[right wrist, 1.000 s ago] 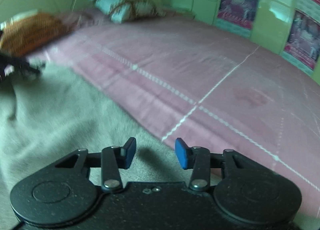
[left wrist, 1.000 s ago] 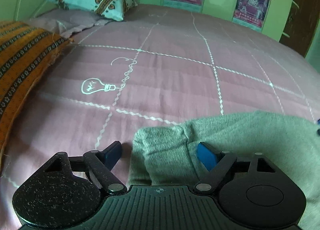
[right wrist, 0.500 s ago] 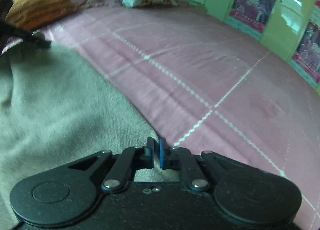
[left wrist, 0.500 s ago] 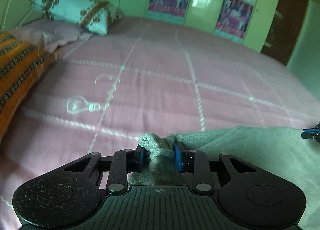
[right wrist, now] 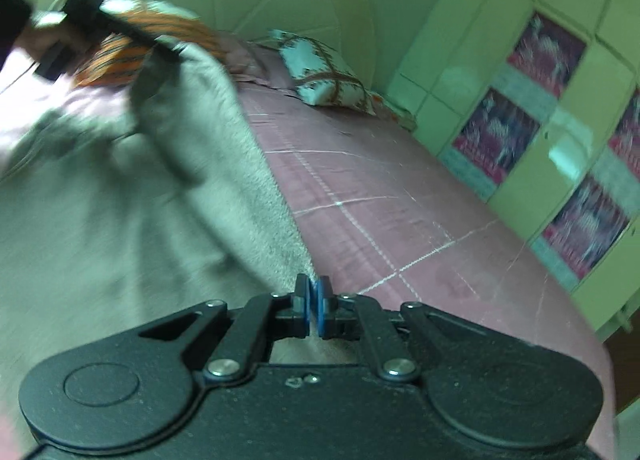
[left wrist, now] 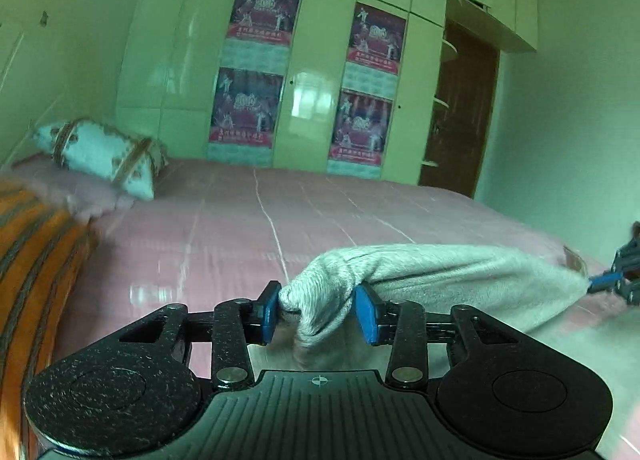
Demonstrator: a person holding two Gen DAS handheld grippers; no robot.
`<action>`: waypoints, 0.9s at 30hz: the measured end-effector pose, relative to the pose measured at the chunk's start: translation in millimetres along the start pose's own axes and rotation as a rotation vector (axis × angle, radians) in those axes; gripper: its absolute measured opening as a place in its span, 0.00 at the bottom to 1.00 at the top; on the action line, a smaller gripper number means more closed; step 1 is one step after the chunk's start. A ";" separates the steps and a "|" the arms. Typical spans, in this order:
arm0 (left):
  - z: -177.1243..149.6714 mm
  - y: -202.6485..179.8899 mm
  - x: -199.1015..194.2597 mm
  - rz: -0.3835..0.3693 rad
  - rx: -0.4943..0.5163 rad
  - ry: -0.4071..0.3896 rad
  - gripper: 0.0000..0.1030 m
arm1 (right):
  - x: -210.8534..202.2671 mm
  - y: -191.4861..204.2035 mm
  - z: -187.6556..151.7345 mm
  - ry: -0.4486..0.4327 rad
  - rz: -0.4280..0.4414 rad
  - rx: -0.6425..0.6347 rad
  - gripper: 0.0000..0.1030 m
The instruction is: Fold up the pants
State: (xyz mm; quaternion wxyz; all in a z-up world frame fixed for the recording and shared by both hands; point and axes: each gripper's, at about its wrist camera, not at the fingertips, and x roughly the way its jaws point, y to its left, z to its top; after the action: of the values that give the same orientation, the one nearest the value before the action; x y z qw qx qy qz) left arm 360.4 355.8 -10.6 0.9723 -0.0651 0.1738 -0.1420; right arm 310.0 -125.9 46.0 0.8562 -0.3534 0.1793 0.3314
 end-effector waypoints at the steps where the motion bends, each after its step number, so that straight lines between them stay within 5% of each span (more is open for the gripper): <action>1: -14.5 -1.9 -11.1 0.010 -0.018 0.024 0.40 | -6.5 16.9 -7.7 0.008 0.002 -0.032 0.00; 3: -48.0 -4.5 -31.4 0.046 -0.076 0.092 0.40 | -15.6 50.5 -26.5 0.025 0.003 -0.062 0.04; 6: -91.4 -13.5 -55.3 0.170 -0.158 0.195 0.40 | -28.4 76.4 -50.8 0.061 0.004 0.077 0.08; 9: -107.0 -21.9 -89.9 0.218 -0.318 0.120 0.40 | -39.4 73.8 -59.0 0.066 -0.048 0.258 0.08; 13: -95.1 -26.1 -91.9 0.199 -0.539 0.056 0.64 | -35.6 38.0 -61.8 0.048 -0.106 0.604 0.21; 20: -93.7 -34.9 -23.4 0.165 -0.678 0.189 0.64 | 8.1 -19.2 -84.9 0.031 -0.047 1.145 0.28; 27: -106.4 -11.8 -21.9 0.165 -0.874 0.077 0.63 | 61.1 -29.1 -131.9 0.031 0.046 1.541 0.28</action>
State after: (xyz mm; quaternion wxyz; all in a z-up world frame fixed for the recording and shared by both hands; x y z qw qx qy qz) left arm 299.8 342.9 -100.6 0.8544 -0.4506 0.2580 0.0204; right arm 364.3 -209.9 -63.4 0.8507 0.3420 0.3790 0.1257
